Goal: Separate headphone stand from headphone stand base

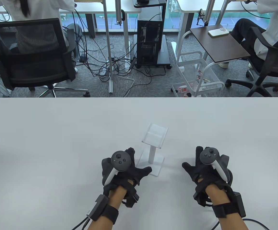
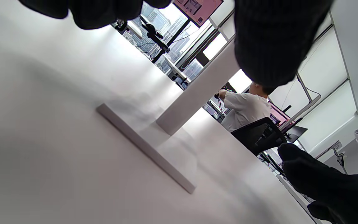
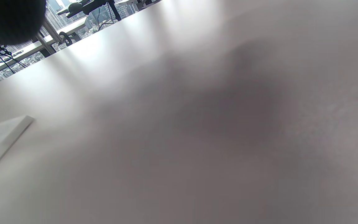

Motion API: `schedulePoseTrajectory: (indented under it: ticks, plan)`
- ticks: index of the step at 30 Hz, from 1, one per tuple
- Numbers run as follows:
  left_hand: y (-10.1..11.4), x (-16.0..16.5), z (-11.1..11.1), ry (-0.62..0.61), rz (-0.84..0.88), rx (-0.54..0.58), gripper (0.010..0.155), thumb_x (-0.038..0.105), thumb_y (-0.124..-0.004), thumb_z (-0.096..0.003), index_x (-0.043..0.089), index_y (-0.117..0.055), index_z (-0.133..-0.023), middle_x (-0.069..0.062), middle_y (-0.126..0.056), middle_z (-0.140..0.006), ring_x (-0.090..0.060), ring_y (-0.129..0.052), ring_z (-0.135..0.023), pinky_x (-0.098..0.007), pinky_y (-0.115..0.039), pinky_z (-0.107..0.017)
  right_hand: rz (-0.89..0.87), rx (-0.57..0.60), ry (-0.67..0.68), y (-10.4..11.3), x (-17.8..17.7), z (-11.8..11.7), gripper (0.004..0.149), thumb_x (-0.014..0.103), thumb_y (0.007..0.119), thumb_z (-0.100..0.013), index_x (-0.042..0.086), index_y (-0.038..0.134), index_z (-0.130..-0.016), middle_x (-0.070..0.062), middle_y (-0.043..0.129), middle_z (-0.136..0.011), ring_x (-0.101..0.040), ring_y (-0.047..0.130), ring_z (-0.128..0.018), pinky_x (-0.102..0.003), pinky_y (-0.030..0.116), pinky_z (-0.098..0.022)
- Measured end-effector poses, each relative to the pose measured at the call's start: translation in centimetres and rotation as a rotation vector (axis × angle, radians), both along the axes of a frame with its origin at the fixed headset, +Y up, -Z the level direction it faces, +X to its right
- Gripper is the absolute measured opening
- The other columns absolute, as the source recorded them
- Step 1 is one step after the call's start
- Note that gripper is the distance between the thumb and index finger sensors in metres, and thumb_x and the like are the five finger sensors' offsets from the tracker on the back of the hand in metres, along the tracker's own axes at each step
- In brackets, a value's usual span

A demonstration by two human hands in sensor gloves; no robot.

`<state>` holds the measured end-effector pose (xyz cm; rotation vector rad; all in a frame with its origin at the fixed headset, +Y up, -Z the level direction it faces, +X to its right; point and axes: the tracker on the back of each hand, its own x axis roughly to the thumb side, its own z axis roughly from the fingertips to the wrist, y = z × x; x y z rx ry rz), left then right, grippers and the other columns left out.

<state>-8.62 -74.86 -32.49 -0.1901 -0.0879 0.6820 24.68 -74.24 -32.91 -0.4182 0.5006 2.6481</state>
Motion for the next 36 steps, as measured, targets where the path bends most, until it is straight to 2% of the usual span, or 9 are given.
schedulePoseTrajectory:
  ticks: [6,12,15,17,19,24,31,34,36]
  plan:
    - [-0.8,1.7,-1.3,0.017,0.017,0.014,0.100,0.066,-0.089,-0.0300,0.014,-0.043,-0.102,-0.014,-0.051,-0.108,-0.042,-0.071,-0.100,-0.057,-0.065,-0.071,-0.015,-0.011,-0.011,-0.3,0.3,-0.2,0.089,0.068,0.071,-0.032,0.045,0.011,-0.093,0.007,-0.009,-0.106,-0.026,-0.007,-0.102,-0.062,0.006,-0.073]
    - [-0.1,3.3,-2.8,0.031,0.057,0.038,0.090,0.062,-0.090,-0.0325,0.018,-0.049,-0.100,-0.011,-0.057,-0.106,-0.039,-0.076,-0.099,-0.055,-0.068,-0.071,-0.023,-0.018,-0.019,-0.5,0.4,-0.3,0.088,0.068,0.071,-0.032,0.045,0.011,-0.093,0.007,-0.009,-0.106,-0.026,-0.007,-0.102,-0.062,0.006,-0.073]
    - [0.1,4.1,-3.4,0.030,0.059,0.059,0.075,0.056,-0.088,-0.0359,0.022,-0.058,-0.096,-0.006,-0.065,-0.103,-0.034,-0.083,-0.096,-0.053,-0.072,-0.070,-0.024,-0.015,-0.019,-0.6,0.4,-0.3,0.088,0.068,0.071,-0.032,0.045,0.011,-0.093,0.007,-0.009,-0.106,-0.026,-0.007,-0.102,-0.062,0.006,-0.073]
    - [0.0,4.4,-3.5,0.024,0.107,0.064,0.057,0.049,-0.085,-0.0410,0.026,-0.066,-0.090,-0.002,-0.074,-0.098,-0.030,-0.090,-0.092,-0.050,-0.076,-0.068,-0.026,-0.016,-0.020,-0.6,0.5,-0.3,0.088,0.067,0.071,-0.032,0.045,0.011,-0.093,0.007,-0.008,-0.106,-0.026,-0.006,-0.102,-0.063,0.006,-0.073]
    - [-0.3,4.4,-3.5,0.023,0.141,0.041,0.051,0.046,-0.084,-0.0422,0.027,-0.067,-0.086,0.000,-0.077,-0.094,-0.027,-0.094,-0.088,-0.048,-0.079,-0.066,-0.028,-0.017,-0.023,-0.5,0.5,-0.3,0.088,0.067,0.071,-0.032,0.045,0.011,-0.093,0.007,-0.009,-0.106,-0.026,-0.006,-0.102,-0.063,0.006,-0.073]
    - [-0.6,3.1,-2.4,0.033,0.184,0.059,0.045,0.038,-0.082,-0.0428,0.023,-0.065,-0.082,-0.001,-0.081,-0.083,-0.030,-0.097,-0.079,-0.052,-0.080,-0.062,-0.032,-0.022,-0.020,-0.6,0.6,-0.2,0.088,0.067,0.071,-0.032,0.045,0.012,-0.093,0.007,-0.008,-0.106,-0.026,-0.006,-0.102,-0.063,0.006,-0.073]
    - [-0.2,-0.9,0.4,0.007,0.189,0.049,0.045,0.036,-0.077,-0.0435,0.021,-0.061,-0.083,-0.005,-0.081,-0.076,-0.031,-0.096,-0.066,-0.056,-0.082,-0.057,-0.032,-0.029,-0.024,-0.8,0.7,-0.1,0.088,0.067,0.071,-0.032,0.044,0.012,-0.094,0.006,-0.008,-0.106,-0.027,-0.006,-0.102,-0.063,0.005,-0.073]
    - [0.2,-3.0,1.8,-0.003,0.128,0.043,0.046,0.038,-0.075,-0.0440,0.022,-0.059,-0.084,-0.003,-0.081,-0.073,-0.025,-0.098,-0.054,-0.052,-0.086,-0.051,-0.031,-0.033,-0.028,-0.8,0.8,-0.1,0.088,0.067,0.071,-0.033,0.044,0.012,-0.094,0.006,-0.008,-0.106,-0.027,-0.006,-0.102,-0.063,0.005,-0.073]
    - [0.4,-4.1,2.8,-0.022,0.081,-0.041,0.046,0.041,-0.072,-0.0475,0.025,-0.054,-0.087,0.001,-0.079,-0.076,-0.019,-0.098,-0.050,-0.046,-0.089,-0.051,-0.029,-0.038,-0.029,-0.9,0.8,0.0,0.087,0.066,0.071,-0.033,0.044,0.012,-0.094,0.006,-0.008,-0.106,-0.027,-0.006,-0.102,-0.063,0.005,-0.073]
